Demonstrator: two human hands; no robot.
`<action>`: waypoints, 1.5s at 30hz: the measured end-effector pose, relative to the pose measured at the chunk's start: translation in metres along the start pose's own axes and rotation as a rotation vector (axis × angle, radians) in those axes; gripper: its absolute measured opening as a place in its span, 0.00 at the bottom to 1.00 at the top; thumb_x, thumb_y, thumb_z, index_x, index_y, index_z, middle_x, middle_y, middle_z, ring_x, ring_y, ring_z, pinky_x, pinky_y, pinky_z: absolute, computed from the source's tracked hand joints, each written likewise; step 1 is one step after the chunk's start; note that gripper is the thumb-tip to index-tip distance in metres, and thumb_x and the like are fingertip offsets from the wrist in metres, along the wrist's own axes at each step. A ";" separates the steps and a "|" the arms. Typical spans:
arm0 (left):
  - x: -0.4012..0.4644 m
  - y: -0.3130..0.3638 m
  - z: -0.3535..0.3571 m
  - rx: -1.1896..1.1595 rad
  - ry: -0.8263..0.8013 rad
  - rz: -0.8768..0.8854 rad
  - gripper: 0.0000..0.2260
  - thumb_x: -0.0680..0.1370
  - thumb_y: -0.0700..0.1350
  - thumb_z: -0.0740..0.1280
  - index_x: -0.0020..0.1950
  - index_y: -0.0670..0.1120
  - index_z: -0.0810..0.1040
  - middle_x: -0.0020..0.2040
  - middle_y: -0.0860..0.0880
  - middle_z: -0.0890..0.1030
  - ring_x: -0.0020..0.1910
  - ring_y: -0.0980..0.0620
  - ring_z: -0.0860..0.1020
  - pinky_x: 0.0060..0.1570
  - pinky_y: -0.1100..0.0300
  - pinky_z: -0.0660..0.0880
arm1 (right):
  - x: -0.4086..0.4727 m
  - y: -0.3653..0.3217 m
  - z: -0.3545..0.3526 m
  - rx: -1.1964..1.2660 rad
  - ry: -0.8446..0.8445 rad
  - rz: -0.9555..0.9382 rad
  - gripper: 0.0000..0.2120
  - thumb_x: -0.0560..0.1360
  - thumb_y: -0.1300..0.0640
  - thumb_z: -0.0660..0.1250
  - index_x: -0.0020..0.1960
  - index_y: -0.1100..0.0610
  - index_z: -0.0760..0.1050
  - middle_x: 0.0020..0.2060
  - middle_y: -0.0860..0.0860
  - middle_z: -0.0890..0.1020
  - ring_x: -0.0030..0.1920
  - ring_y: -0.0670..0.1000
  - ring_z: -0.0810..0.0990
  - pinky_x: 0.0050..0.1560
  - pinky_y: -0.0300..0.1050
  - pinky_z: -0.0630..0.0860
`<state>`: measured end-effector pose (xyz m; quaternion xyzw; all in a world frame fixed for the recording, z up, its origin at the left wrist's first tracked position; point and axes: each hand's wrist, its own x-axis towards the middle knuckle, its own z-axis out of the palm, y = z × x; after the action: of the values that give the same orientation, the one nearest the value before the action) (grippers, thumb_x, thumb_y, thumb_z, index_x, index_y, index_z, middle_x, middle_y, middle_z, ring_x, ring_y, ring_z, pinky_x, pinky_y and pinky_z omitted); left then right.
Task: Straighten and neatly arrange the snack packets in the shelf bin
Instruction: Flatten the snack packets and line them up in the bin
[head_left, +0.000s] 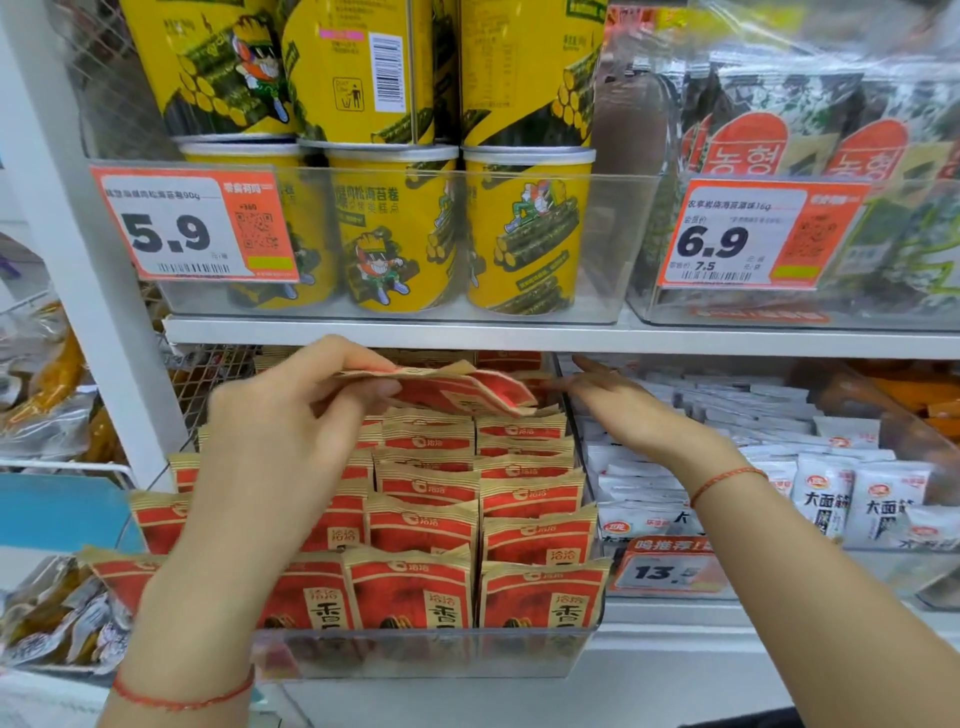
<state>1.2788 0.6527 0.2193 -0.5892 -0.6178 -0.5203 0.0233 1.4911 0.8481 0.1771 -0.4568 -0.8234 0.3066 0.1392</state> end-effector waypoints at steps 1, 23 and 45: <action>0.001 -0.003 -0.007 -0.007 0.008 -0.004 0.12 0.75 0.37 0.70 0.45 0.56 0.81 0.40 0.62 0.84 0.41 0.65 0.82 0.46 0.65 0.78 | 0.005 -0.001 0.001 0.019 0.006 0.020 0.19 0.83 0.51 0.47 0.68 0.43 0.71 0.77 0.48 0.58 0.77 0.46 0.49 0.72 0.45 0.52; -0.004 -0.020 -0.042 0.019 0.031 -0.005 0.09 0.75 0.51 0.72 0.45 0.67 0.79 0.42 0.65 0.83 0.42 0.61 0.83 0.47 0.53 0.81 | 0.015 -0.028 0.012 0.125 -0.042 0.165 0.41 0.67 0.24 0.55 0.73 0.46 0.64 0.77 0.44 0.53 0.77 0.51 0.52 0.74 0.53 0.52; -0.001 -0.013 -0.034 -0.044 0.030 -0.017 0.05 0.71 0.62 0.66 0.45 0.67 0.79 0.42 0.63 0.84 0.43 0.58 0.84 0.50 0.52 0.80 | 0.003 -0.028 0.004 0.065 0.005 0.115 0.25 0.78 0.49 0.59 0.75 0.44 0.61 0.75 0.46 0.63 0.72 0.53 0.65 0.69 0.48 0.65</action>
<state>1.2495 0.6326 0.2260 -0.5765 -0.6108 -0.5426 0.0154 1.4690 0.8377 0.1915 -0.4994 -0.7851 0.3393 0.1382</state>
